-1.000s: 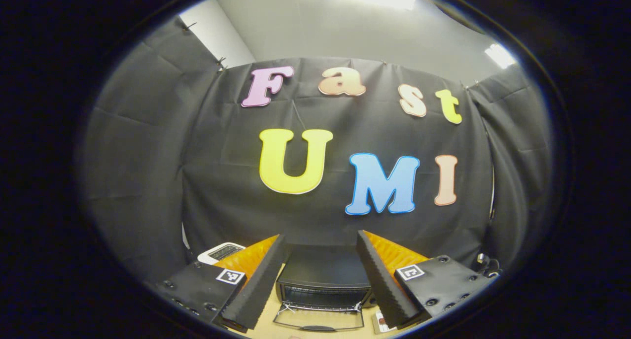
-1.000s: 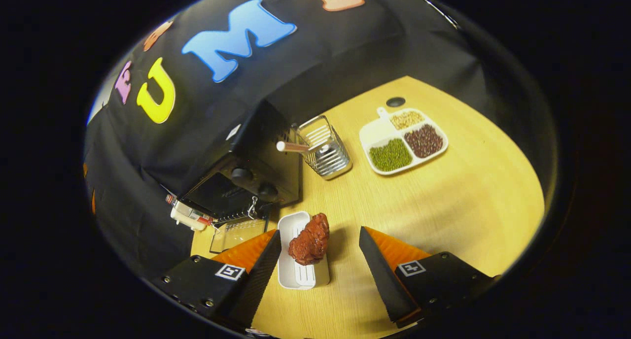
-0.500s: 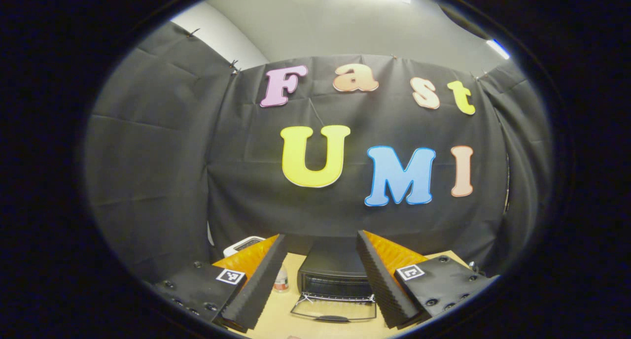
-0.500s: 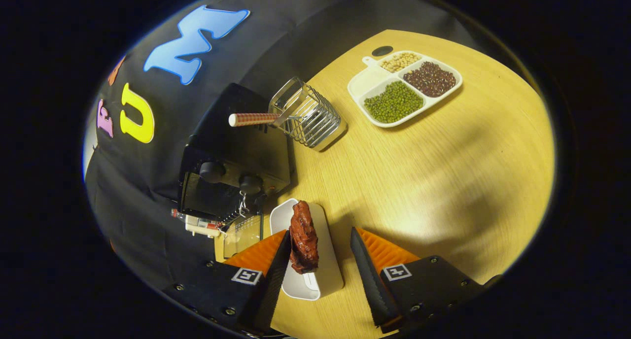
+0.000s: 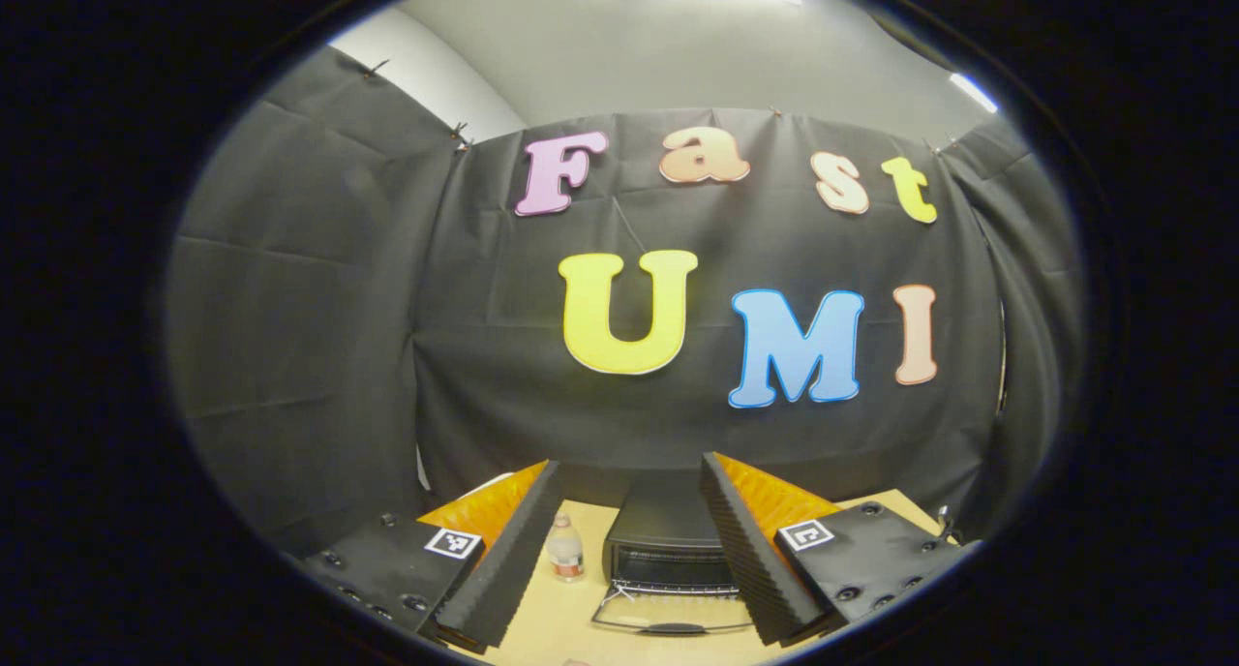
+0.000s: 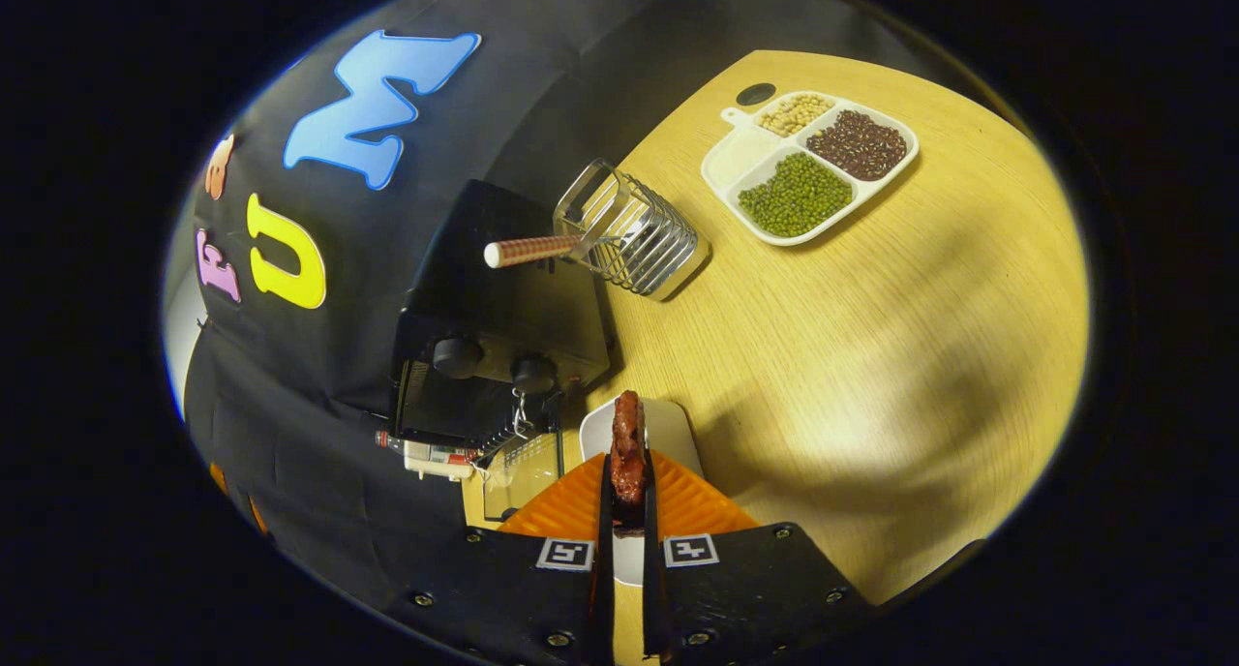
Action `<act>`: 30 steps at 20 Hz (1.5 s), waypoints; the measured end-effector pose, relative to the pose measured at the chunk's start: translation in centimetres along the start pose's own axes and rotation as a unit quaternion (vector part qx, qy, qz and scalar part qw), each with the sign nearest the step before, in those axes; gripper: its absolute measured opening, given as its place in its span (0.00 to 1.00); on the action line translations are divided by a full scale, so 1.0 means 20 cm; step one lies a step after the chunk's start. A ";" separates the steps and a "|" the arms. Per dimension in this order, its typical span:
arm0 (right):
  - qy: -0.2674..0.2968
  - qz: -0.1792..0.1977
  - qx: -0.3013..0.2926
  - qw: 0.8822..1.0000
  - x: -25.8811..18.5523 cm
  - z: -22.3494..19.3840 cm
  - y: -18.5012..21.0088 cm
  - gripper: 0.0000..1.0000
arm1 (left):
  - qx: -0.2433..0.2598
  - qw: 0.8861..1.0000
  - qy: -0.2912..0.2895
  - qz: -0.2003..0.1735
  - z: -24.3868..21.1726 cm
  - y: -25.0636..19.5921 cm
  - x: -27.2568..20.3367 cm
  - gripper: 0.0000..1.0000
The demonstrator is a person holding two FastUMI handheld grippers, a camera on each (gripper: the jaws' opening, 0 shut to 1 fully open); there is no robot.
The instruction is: Open the electric oven with the left hand, put the food in, and close the electric oven.
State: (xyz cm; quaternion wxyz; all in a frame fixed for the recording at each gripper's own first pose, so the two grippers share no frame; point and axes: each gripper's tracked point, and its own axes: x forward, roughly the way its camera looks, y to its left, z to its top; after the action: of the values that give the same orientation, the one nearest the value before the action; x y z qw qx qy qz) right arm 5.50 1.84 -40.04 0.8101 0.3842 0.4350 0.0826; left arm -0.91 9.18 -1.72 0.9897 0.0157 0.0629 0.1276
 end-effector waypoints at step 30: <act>-0.068 0.123 0.149 0.979 0.32 -0.09 0.98 0.12 | -0.030 0.990 0.031 -0.132 -0.23 0.37 0.30 1.00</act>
State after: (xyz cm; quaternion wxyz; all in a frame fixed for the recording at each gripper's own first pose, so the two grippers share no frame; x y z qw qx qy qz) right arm 11.91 19.37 -31.11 0.7554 0.5558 0.3355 0.0894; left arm 2.44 17.97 -6.60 0.9954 -0.0264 0.0916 -0.0024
